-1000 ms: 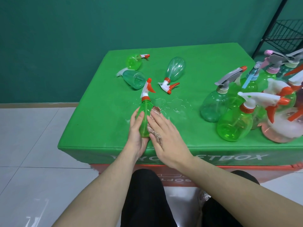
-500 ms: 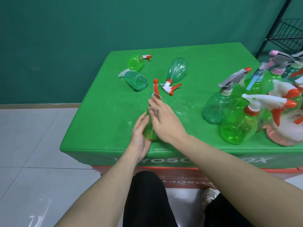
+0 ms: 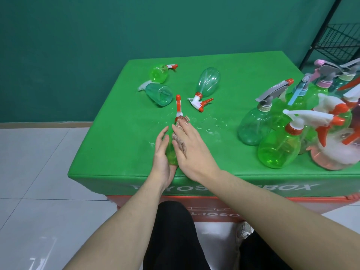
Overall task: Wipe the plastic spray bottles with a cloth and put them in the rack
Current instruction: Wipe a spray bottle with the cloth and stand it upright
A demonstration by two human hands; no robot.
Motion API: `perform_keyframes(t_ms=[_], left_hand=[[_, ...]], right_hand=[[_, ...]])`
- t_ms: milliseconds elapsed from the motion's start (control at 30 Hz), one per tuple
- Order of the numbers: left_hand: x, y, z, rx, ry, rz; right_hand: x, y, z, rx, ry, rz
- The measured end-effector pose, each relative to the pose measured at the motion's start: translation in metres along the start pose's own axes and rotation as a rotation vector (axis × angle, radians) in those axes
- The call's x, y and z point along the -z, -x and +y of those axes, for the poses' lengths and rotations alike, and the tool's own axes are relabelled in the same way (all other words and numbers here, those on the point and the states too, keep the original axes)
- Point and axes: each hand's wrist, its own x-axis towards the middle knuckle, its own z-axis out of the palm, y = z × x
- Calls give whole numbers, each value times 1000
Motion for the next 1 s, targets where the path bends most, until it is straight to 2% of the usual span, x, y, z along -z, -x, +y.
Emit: perform_keyframes(t_ms=[200,467,633,767,867,1000], left_hand=[[-1,-2,-2,34,-101,66],[1,-1,-1,29,-69,30],[1,-1,2,42,-30,-37],[1,-2,3,64,-28,-115],[0,-3,4,98,-61,-105],[0,-3,3,108,-31,-25]], right_hand=[[0,28,7,94,80,-27],[-1,42,8,175,104,-39],[-2,14,0,43,-2,31],[5,-14,-2,-26,-53,23],[8,-33,-2,-90,-137,22],[8,-46,-6,-267,-283,6]])
